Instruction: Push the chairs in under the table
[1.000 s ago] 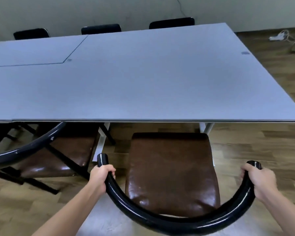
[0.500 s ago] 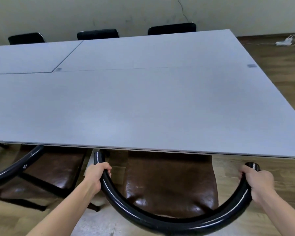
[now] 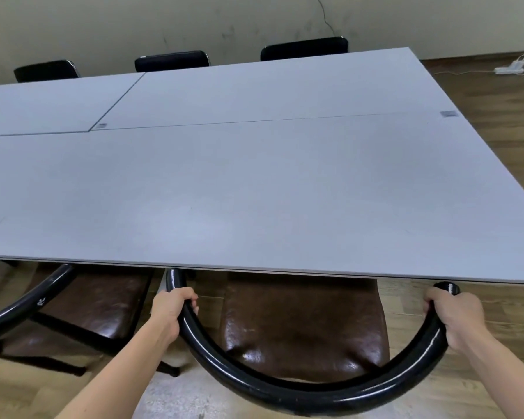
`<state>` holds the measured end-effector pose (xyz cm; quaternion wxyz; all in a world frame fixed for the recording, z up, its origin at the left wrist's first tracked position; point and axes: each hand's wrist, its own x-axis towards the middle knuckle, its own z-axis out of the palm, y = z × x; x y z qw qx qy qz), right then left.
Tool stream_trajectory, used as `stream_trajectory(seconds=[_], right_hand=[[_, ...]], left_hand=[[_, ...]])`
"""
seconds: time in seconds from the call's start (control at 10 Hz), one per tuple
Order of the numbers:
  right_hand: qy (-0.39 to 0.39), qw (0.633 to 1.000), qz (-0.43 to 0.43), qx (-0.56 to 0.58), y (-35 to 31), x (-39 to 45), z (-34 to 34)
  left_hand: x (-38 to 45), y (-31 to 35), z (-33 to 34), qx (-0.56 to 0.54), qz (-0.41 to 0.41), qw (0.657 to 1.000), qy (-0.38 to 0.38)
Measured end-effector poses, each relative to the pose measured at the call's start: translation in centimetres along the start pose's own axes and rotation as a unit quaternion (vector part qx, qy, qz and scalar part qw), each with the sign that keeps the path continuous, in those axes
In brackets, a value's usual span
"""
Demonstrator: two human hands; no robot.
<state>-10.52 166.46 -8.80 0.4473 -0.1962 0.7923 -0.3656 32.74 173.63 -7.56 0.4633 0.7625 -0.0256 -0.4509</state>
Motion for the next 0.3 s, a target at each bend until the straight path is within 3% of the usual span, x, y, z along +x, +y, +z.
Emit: stream_trajectory(seconds=[0.1,0.2,0.3], right_hand=[[-0.027,0.999,-0.005,-0.017,-0.7,-1.0,-0.5],[-0.083,0.994,-0.005,-0.073,-1.1,-0.8,-1.5],[-0.121,0.975,-0.066,-0.175,-2.9,-2.7,-4.5]], left_hand=[[-1.0,0.2,0.1,0.009,-0.003,1.000,-0.005],[-2.1,0.1,0.1,0.114,0.038,0.992,0.031],[-5.8,-0.4,-0.6,0.181,0.109,0.976,0.059]])
